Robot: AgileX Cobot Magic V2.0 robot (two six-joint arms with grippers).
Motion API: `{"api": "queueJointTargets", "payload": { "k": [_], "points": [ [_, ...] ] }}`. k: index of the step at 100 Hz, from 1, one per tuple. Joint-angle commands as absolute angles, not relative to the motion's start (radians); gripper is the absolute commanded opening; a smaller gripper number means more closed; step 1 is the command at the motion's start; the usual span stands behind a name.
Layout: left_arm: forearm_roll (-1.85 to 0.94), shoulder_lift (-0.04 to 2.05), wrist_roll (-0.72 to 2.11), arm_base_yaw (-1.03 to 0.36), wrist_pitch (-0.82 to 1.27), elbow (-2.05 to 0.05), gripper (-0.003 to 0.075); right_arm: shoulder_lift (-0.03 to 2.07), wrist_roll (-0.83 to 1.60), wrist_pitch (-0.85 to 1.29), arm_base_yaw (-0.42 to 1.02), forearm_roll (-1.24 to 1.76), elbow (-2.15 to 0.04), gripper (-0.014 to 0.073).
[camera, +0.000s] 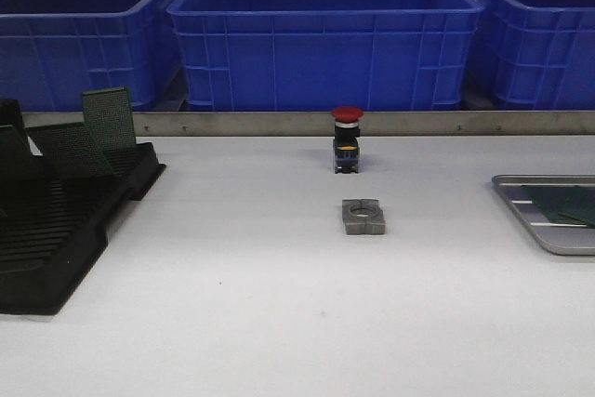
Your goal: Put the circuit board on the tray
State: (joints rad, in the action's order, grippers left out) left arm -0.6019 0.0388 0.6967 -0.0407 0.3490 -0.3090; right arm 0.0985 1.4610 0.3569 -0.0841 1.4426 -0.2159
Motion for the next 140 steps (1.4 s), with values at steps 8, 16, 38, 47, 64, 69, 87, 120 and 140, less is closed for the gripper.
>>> {"api": "queueJointTargets", "payload": {
  "k": [8,16,38,47,64,69,87,120,140],
  "points": [
    [-0.625,0.050,0.686,-0.039,0.276,-0.333,-0.0020,0.107,1.467,0.356,-0.083,1.477,-0.242,-0.0062],
    [-0.625,0.050,0.686,-0.039,0.276,-0.333,-0.0020,0.107,1.467,0.356,-0.083,1.477,-0.242,-0.0062],
    [-0.625,0.050,0.686,-0.039,0.276,-0.333,-0.0020,0.107,1.467,0.356,-0.083,1.477,-0.242,-0.0062],
    [-0.625,0.050,0.686,-0.039,0.276,-0.333,-0.0020,0.107,1.467,0.356,-0.083,1.477,-0.242,-0.0062],
    [-0.625,0.050,0.686,-0.039,0.276,-0.333,-0.0020,0.107,1.467,0.356,-0.083,1.477,-0.242,-0.0062],
    [-0.620,0.050,0.684,-0.037,0.266,-0.325,-0.0020,0.107,1.467,0.356,-0.083,1.477,-0.242,-0.0062],
    [-0.269,0.050,0.348,-0.035,0.198,-0.265,-0.0020,0.107,1.467,0.357,-0.083,1.477,-0.242,-0.0062],
    [0.034,-0.018,-0.126,-0.033,0.096,-0.031,-0.0020,0.107,1.467,0.357,-0.083,1.477,-0.242,-0.0062],
    [0.034,-0.036,-0.129,-0.010,0.107,0.049,-0.0020,0.110,1.467,0.362,-0.083,1.478,-0.242,-0.0062]
  ]
}}
